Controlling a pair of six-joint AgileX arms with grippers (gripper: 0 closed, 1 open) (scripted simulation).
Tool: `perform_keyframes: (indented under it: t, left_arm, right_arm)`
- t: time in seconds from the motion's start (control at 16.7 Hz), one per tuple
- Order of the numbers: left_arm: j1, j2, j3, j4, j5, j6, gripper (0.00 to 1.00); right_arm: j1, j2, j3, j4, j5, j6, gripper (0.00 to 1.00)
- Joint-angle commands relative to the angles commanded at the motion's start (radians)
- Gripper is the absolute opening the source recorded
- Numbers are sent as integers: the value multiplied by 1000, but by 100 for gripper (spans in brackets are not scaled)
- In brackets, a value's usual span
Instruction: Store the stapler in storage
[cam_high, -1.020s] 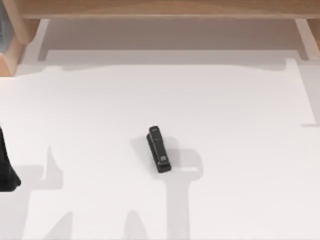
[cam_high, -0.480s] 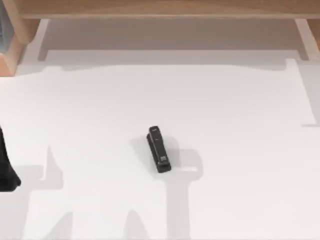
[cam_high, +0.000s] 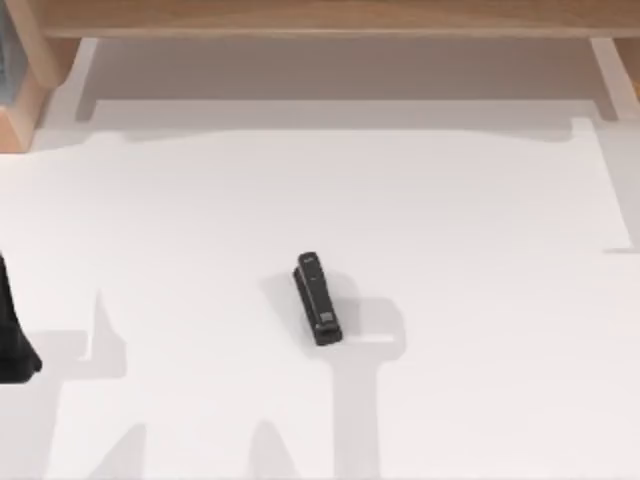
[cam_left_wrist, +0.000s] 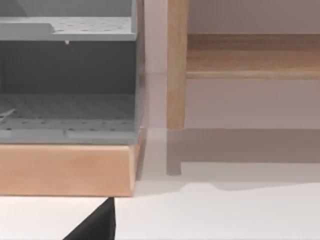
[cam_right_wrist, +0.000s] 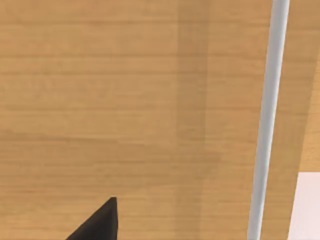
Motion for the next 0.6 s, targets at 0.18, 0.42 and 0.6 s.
perform_keyframes:
  t: [0.18, 0.42, 0.6]
  left_arm:
    - [0, 0, 0, 0, 0, 0, 100]
    - [0, 0, 0, 0, 0, 0, 100]
    - [0, 0, 0, 0, 0, 0, 100]
  right_arm:
    - [5, 4, 3, -2, 2, 0, 100]
    - [84, -70, -36, -69, -28, 43, 100]
    - [216, -161, -51, -201, -56, 127, 100]
